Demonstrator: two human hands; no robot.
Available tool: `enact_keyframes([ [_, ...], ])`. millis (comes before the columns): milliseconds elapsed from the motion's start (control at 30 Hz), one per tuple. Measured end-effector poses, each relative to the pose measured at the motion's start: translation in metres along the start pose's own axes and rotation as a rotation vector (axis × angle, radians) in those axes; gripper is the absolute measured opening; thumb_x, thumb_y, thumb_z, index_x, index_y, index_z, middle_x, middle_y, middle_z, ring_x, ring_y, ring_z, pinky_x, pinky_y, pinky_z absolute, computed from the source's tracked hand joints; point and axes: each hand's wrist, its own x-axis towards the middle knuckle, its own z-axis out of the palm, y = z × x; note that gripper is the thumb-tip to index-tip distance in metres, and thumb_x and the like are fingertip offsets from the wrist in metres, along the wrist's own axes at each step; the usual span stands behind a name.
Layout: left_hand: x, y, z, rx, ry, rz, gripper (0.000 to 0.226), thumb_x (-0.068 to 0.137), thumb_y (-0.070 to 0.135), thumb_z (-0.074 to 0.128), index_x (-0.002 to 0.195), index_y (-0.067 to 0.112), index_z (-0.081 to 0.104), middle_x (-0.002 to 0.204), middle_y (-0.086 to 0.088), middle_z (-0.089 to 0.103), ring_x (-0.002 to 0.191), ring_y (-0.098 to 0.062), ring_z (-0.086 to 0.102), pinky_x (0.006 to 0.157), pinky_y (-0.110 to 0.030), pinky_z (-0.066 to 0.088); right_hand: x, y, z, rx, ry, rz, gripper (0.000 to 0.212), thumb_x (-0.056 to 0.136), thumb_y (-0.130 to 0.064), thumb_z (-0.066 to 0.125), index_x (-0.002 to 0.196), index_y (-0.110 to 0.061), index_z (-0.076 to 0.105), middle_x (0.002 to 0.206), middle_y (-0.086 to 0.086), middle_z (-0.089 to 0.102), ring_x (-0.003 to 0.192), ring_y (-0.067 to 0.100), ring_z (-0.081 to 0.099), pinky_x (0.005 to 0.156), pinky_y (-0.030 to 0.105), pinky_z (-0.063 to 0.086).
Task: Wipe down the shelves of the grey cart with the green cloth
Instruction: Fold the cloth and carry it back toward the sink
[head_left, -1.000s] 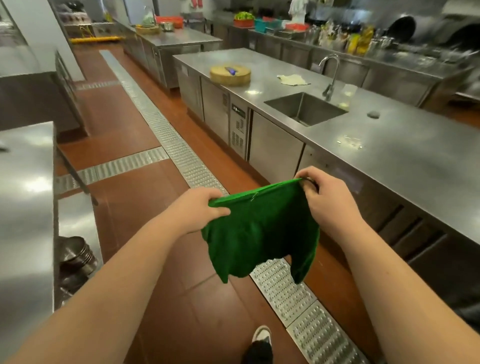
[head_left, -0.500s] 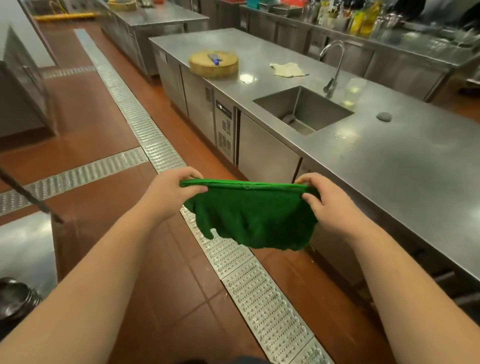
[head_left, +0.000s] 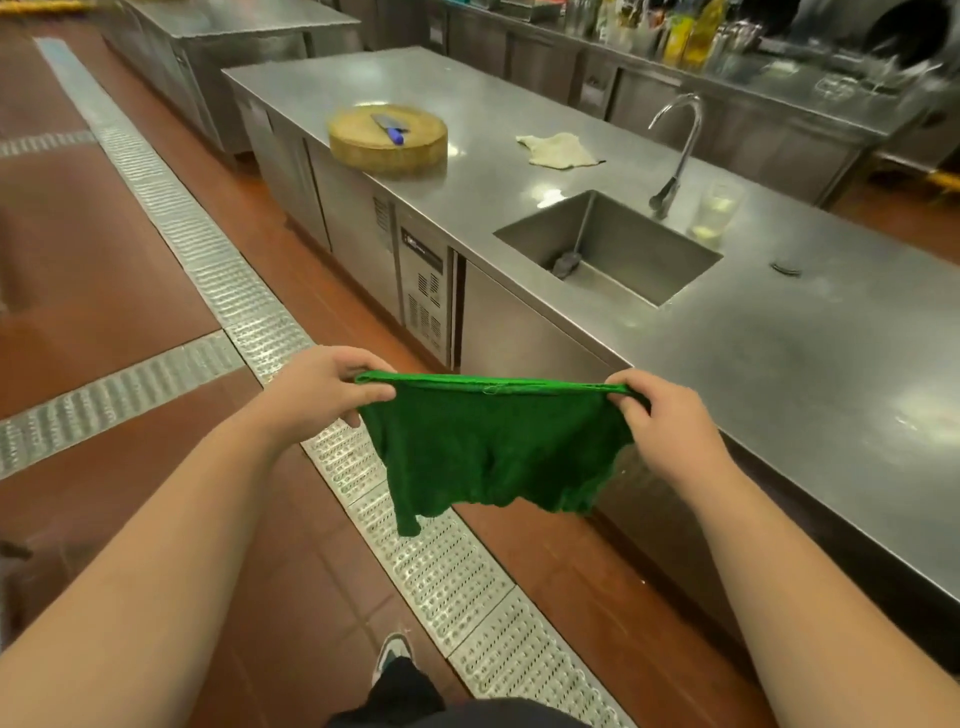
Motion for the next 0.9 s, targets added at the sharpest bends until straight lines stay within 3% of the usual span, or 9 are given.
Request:
enact_keyframes([
  [100, 0.058, -0.018, -0.028, -0.166, -0.079, -0.032, 0.012, 0.087, 0.009, 0.068, 0.091, 0.020, 0.073, 0.082, 0.005, 0.074, 0.067, -0.012, 0.068, 0.063, -0.022, 0.056, 0.045, -0.018, 0.024, 0.037, 0.031, 0.041, 0.026, 0.096, -0.015, 0.056, 0.091, -0.040, 0.062, 0.091, -0.015, 0.067, 0.089, 0.013, 0.060, 0.077, 0.028, 0.043],
  [200, 0.116, -0.034, -0.048, -0.259, -0.165, -0.014, 0.015, 0.087, 0.003, 0.066, 0.096, 0.014, 0.072, 0.094, -0.005, 0.074, 0.086, -0.026, 0.072, 0.078, -0.035, 0.059, 0.085, -0.028, 0.041, 0.037, 0.050, 0.088, 0.027, 0.096, -0.010, 0.054, 0.093, -0.036, 0.063, 0.094, -0.013, 0.065, 0.091, 0.010, 0.055, 0.079, 0.023, 0.037],
  [367, 0.209, -0.037, -0.060, -0.325, -0.190, 0.002, 0.015, 0.089, 0.000, 0.063, 0.100, 0.007, 0.070, 0.099, -0.008, 0.073, 0.092, -0.020, 0.071, 0.077, -0.025, 0.058, 0.146, -0.026, 0.057, 0.047, 0.084, 0.175, 0.027, 0.098, -0.009, 0.051, 0.098, -0.032, 0.064, 0.100, -0.010, 0.062, 0.096, 0.011, 0.053, 0.085, 0.026, 0.038],
  [567, 0.341, -0.041, -0.035, -0.308, -0.143, 0.032, 0.013, 0.090, 0.001, 0.062, 0.098, 0.008, 0.069, 0.100, -0.011, 0.071, 0.093, -0.019, 0.070, 0.080, -0.030, 0.059, 0.228, 0.010, 0.084, 0.055, 0.129, 0.286, 0.020, 0.100, -0.016, 0.050, 0.103, -0.028, 0.066, 0.102, -0.008, 0.062, 0.096, 0.013, 0.054, 0.081, 0.027, 0.039],
  [700, 0.435, -0.043, -0.004, -0.269, -0.153, 0.039, 0.012, 0.091, 0.001, 0.061, 0.097, 0.009, 0.067, 0.100, -0.013, 0.069, 0.092, -0.022, 0.069, 0.078, -0.033, 0.060, 0.288, 0.051, 0.105, 0.132, 0.153, 0.377, 0.020, 0.101, -0.020, 0.050, 0.095, -0.034, 0.063, 0.094, -0.008, 0.065, 0.088, 0.014, 0.058, 0.072, 0.030, 0.041],
  [800, 0.502, -0.045, 0.015, -0.213, -0.191, 0.034, 0.011, 0.091, 0.002, 0.061, 0.096, 0.010, 0.067, 0.096, -0.012, 0.070, 0.089, -0.022, 0.069, 0.078, -0.031, 0.059, 0.334, 0.080, 0.117, 0.165, 0.150, 0.470, 0.018, 0.102, -0.024, 0.048, 0.097, -0.035, 0.062, 0.087, -0.007, 0.067, 0.082, 0.015, 0.060, 0.071, 0.035, 0.048],
  [900, 0.563, -0.046, 0.031, -0.172, -0.205, 0.043, 0.011, 0.091, 0.000, 0.060, 0.092, 0.010, 0.064, 0.091, -0.012, 0.069, 0.082, -0.025, 0.067, 0.070, -0.021, 0.056, 0.380, 0.102, 0.129, 0.186, 0.187, 0.526, 0.017, 0.101, -0.021, 0.049, 0.101, -0.030, 0.063, 0.087, -0.003, 0.067, 0.081, 0.019, 0.061, 0.073, 0.037, 0.050],
])
